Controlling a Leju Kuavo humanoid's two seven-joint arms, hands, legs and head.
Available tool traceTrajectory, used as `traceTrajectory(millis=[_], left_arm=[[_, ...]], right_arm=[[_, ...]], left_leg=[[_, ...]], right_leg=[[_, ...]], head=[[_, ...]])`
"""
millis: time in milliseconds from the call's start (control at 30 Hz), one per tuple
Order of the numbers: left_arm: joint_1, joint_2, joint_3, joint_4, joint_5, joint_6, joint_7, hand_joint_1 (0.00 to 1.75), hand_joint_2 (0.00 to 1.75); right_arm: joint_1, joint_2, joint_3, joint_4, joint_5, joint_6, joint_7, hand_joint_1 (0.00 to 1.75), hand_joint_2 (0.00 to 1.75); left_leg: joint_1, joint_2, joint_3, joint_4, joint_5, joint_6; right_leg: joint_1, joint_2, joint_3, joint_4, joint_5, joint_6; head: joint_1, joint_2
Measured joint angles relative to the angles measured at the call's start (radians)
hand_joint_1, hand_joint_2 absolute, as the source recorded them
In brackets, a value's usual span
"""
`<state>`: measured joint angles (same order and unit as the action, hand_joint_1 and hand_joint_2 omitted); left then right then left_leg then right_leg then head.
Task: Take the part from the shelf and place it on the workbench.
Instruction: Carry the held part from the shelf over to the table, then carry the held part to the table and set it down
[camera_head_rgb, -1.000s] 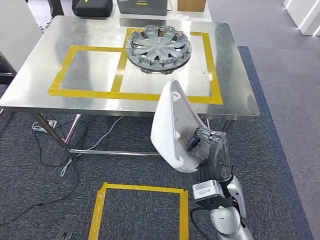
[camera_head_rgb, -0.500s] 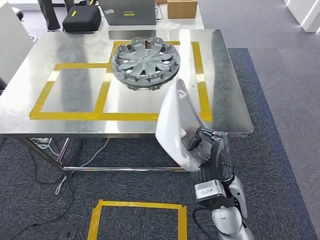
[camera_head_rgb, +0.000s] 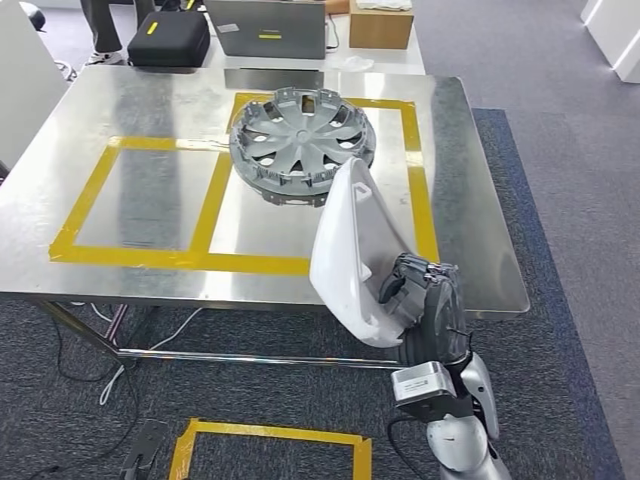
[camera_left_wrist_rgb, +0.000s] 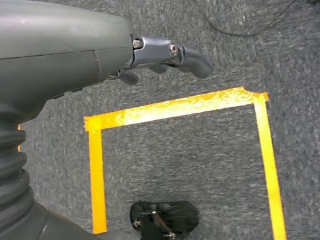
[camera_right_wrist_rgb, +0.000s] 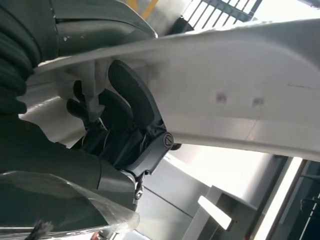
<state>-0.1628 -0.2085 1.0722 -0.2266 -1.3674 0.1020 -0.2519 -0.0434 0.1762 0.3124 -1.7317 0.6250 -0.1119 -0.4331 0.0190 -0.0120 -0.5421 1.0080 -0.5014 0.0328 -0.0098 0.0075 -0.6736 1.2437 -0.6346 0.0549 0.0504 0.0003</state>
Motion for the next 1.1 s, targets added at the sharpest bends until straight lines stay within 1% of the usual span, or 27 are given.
traceTrajectory(millis=[67, 100, 133, 167, 200, 233, 300, 333, 367, 433, 467, 500, 533, 567, 600, 633, 667, 700, 767, 833, 900, 933, 967, 1000, 1033, 1067, 1100], left_arm=[[0.001, 0.000, 0.000, 0.000, 0.000, 0.000, 0.000, 0.00, 1.75], [0.001, 0.000, -0.001, 0.000, 0.000, 0.000, 0.001, 0.00, 1.75], [0.000, 0.000, -0.001, 0.000, 0.001, 0.001, 0.001, 0.00, 1.75], [-0.001, 0.000, -0.001, 0.000, 0.001, 0.001, 0.002, 0.00, 1.75], [-0.002, -0.001, -0.002, 0.000, 0.001, 0.001, 0.003, 0.00, 1.75], [-0.003, -0.002, -0.002, 0.000, 0.001, 0.002, 0.003, 0.00, 1.75], [-0.005, -0.002, -0.003, 0.000, 0.001, 0.003, 0.004, 0.00, 1.75], [-0.007, -0.002, -0.005, 0.000, 0.000, 0.003, 0.004, 0.00, 1.75], [-0.007, -0.002, -0.006, 0.000, 0.000, 0.003, 0.004, 0.00, 1.75], [-0.006, -0.002, -0.009, 0.000, -0.001, 0.003, 0.004, 0.00, 1.75], [-0.004, -0.001, -0.010, 0.000, -0.001, 0.003, 0.004, 0.00, 1.75], [-0.002, 0.000, -0.010, 0.000, -0.001, 0.003, 0.004, 0.00, 1.75], [-0.001, 0.001, -0.010, 0.000, -0.001, 0.003, 0.004, 0.00, 1.75], [-0.001, 0.002, -0.011, 0.000, -0.001, 0.003, 0.004, 0.00, 1.75], [-0.002, 0.002, -0.013, 0.000, -0.002, 0.003, 0.004, 0.00, 1.75], [-0.004, 0.002, -0.014, 0.000, -0.002, 0.003, 0.004, 0.00, 1.75], [-0.006, 0.002, -0.016, 0.000, -0.002, 0.003, 0.004, 0.00, 1.75], [-0.007, 0.001, -0.017, 0.000, -0.002, 0.004, 0.005, 0.00, 1.75], [-0.006, 0.000, -0.018, 0.000, -0.003, 0.004, 0.006, 0.00, 1.75], [-0.006, 0.000, -0.018, 0.000, -0.003, 0.004, 0.006, 0.00, 1.75], [-0.009, -0.001, -0.019, 0.000, -0.004, 0.005, 0.006, 0.00, 1.75], [-0.009, -0.002, -0.020, 0.000, -0.005, 0.004, 0.007, 0.00, 1.75], [-0.009, -0.003, -0.020, 0.000, -0.005, 0.004, 0.007, 0.00, 1.75], [-0.008, -0.004, -0.021, 0.000, -0.006, 0.004, 0.007, 0.00, 1.75], [-0.008, -0.004, -0.021, 0.000, -0.006, 0.004, 0.007, 0.00, 1.75], [-0.008, -0.004, -0.022, 0.000, -0.006, 0.004, 0.008, 0.00, 1.75], [-0.008, -0.005, -0.023, 0.000, -0.006, 0.004, 0.008, 0.00, 1.75]], right_arm=[[-0.001, 0.000, 0.003, 0.001, 0.009, -0.001, 0.002, 1.75, 1.75], [-0.001, 0.000, 0.004, 0.003, 0.011, -0.001, 0.003, 1.75, 1.75], [-0.002, 0.000, 0.006, 0.004, 0.013, -0.002, 0.004, 1.75, 1.75], [-0.001, -0.001, 0.008, 0.006, 0.014, -0.003, 0.005, 1.75, 1.75], [-0.001, -0.001, 0.009, 0.007, 0.015, -0.004, 0.006, 1.75, 1.75], [-0.001, 0.000, 0.011, 0.007, 0.016, -0.005, 0.006, 1.75, 1.75], [-0.002, 0.000, 0.015, 0.006, 0.018, -0.007, 0.006, 1.75, 1.75], [-0.003, 0.001, 0.016, 0.005, 0.018, -0.008, 0.005, 1.75, 1.75], [-0.004, 0.001, 0.017, 0.005, 0.019, -0.008, 0.005, 1.75, 1.75], [-0.003, 0.001, 0.018, 0.005, 0.020, -0.009, 0.005, 1.75, 1.75], [-0.003, 0.001, 0.019, 0.005, 0.021, -0.009, 0.005, 1.75, 1.75], [-0.003, 0.001, 0.020, 0.005, 0.021, -0.009, 0.005, 1.75, 1.75], [-0.003, 0.001, 0.022, 0.005, 0.022, -0.009, 0.005, 1.75, 1.75], [-0.003, 0.001, 0.024, 0.005, 0.022, -0.009, 0.005, 1.75, 1.75], [-0.003, 0.001, 0.025, 0.005, 0.022, -0.009, 0.005, 1.75, 1.75], [-0.003, 0.001, 0.026, 0.005, 0.022, -0.010, 0.005, 1.75, 1.75], [-0.003, 0.001, 0.027, 0.005, 0.022, -0.010, 0.005, 1.75, 1.75], [-0.003, 0.001, 0.028, 0.005, 0.022, -0.010, 0.006, 1.75, 1.75], [-0.006, 0.001, 0.030, 0.005, 0.022, -0.011, 0.006, 1.75, 1.75], [-0.009, 0.001, 0.033, 0.005, 0.023, -0.011, 0.006, 1.75, 1.75], [-0.009, 0.001, 0.033, 0.005, 0.023, -0.011, 0.006, 1.75, 1.75], [-0.009, 0.001, 0.033, 0.006, 0.023, -0.011, 0.007, 1.75, 1.75], [-0.009, 0.001, 0.033, 0.007, 0.023, -0.011, 0.007, 1.75, 1.75], [-0.009, 0.001, 0.033, 0.008, 0.024, -0.011, 0.008, 1.75, 1.75], [-0.009, 0.001, 0.034, 0.008, 0.024, -0.010, 0.008, 1.75, 1.75], [-0.010, 0.001, 0.035, 0.008, 0.025, -0.010, 0.008, 1.75, 1.75], [-0.012, 0.001, 0.037, 0.008, 0.025, -0.010, 0.008, 1.75, 1.75]], left_leg=[[0.008, -0.002, 0.027, 0.000, -0.023, -0.011], [0.011, -0.004, 0.037, -0.001, -0.032, -0.017], [0.012, -0.006, 0.041, -0.001, -0.040, -0.025], [0.013, -0.007, 0.041, -0.001, -0.044, -0.033], [0.013, -0.009, 0.042, -0.002, -0.046, -0.039], [0.014, -0.009, 0.042, -0.004, -0.048, -0.045], [0.015, -0.007, 0.035, 0.020, -0.057, -0.052], [0.015, -0.004, 0.015, 0.062, -0.071, -0.056], [0.015, -0.001, -0.017, 0.125, -0.094, -0.058], [0.014, 0.000, -0.097, 0.257, -0.140, -0.060], [0.013, 0.001, -0.124, 0.290, -0.144, -0.059], [0.010, 0.002, -0.134, 0.286, -0.126, -0.056], [0.006, 0.006, -0.126, 0.246, -0.088, -0.049], [0.000, 0.018, -0.106, 0.182, -0.037, -0.040], [-0.009, 0.040, -0.086, 0.122, -0.003, -0.031], [-0.016, 0.061, -0.071, 0.068, 0.018, -0.023], [-0.023, 0.077, -0.064, 0.037, 0.029, -0.018], [-0.027, 0.081, -0.064, 0.027, 0.026, -0.016], [-0.024, 0.061, -0.063, 0.017, 0.039, -0.011], [-0.016, 0.039, -0.063, 0.009, 0.046, -0.003], [-0.012, 0.017, -0.065, 0.007, 0.050, 0.002], [-0.012, 0.005, -0.066, 0.007, 0.051, 0.002], [-0.012, -0.006, -0.067, 0.008, 0.051, 0.002], [-0.011, -0.018, -0.067, 0.008, 0.051, 0.001], [-0.010, -0.031, -0.066, 0.009, 0.052, 0.000], [-0.009, -0.043, -0.065, 0.010, 0.052, -0.002], [-0.009, -0.055, -0.066, 0.010, 0.053, -0.006]], right_leg=[[-0.008, -0.003, 0.016, -0.117, 0.104, 0.008], [-0.009, 0.002, 0.026, -0.170, 0.146, 0.010], [-0.008, 0.007, 0.034, -0.205, 0.173, 0.005], [-0.006, 0.011, 0.036, -0.216, 0.181, -0.003], [-0.002, 0.013, 0.036, -0.214, 0.175, -0.016], [-0.001, 0.008, 0.042, -0.217, 0.177, -0.028], [-0.003, -0.005, 0.059, -0.228, 0.175, -0.043], [-0.005, -0.012, 0.069, -0.234, 0.173, -0.049], [-0.004, -0.019, 0.076, -0.238, 0.169, -0.055], [0.001, -0.032, 0.086, -0.240, 0.160, -0.066], [0.004, -0.037, 0.091, -0.240, 0.155, -0.069], [0.008, -0.042, 0.098, -0.240, 0.150, -0.071], [0.011, -0.048, 0.107, -0.240, 0.145, -0.072], [0.014, -0.055, 0.117, -0.240, 0.139, -0.072], [0.017, -0.063, 0.126, -0.240, 0.133, -0.070], [0.021, -0.071, 0.131, -0.238, 0.128, -0.067], [0.023, -0.080, 0.133, -0.238, 0.123, -0.063], [0.025, -0.091, 0.134, -0.237, 0.120, -0.058], [0.026, -0.103, 0.134, -0.236, 0.110, -0.047], [0.022, -0.068, 0.117, -0.193, 0.076, -0.035], [0.013, -0.021, 0.063, -0.074, 0.014, -0.023], [0.010, -0.013, 0.031, -0.007, -0.012, -0.019], [0.008, -0.011, 0.009, 0.036, -0.021, -0.016], [0.006, -0.010, 0.002, 0.043, -0.010, -0.014], [0.004, -0.007, 0.016, 0.008, 0.021, -0.013], [0.001, 0.002, 0.045, -0.059, 0.063, -0.013], [-0.002, 0.022, 0.077, -0.129, 0.093, -0.014]], head=[[0.001, 0.000], [0.000, 0.000], [0.001, 0.000], [-0.001, 0.000], [-0.002, 0.000], [-0.004, 0.000], [-0.008, 0.000], [-0.011, 0.000], [-0.013, 0.000], [-0.016, 0.000], [-0.016, 0.000], [-0.017, 0.000], [-0.017, 0.000], [-0.017, 0.000], [-0.016, 0.000], [-0.017, 0.000], [-0.018, 0.000], [-0.018, 0.000], [-0.018, 0.000], [-0.016, 0.000], [-0.012, 0.000], [-0.011, 0.000], [-0.011, 0.000], [-0.011, 0.000], [-0.011, 0.000], [-0.011, 0.000], [-0.011, 0.000]])
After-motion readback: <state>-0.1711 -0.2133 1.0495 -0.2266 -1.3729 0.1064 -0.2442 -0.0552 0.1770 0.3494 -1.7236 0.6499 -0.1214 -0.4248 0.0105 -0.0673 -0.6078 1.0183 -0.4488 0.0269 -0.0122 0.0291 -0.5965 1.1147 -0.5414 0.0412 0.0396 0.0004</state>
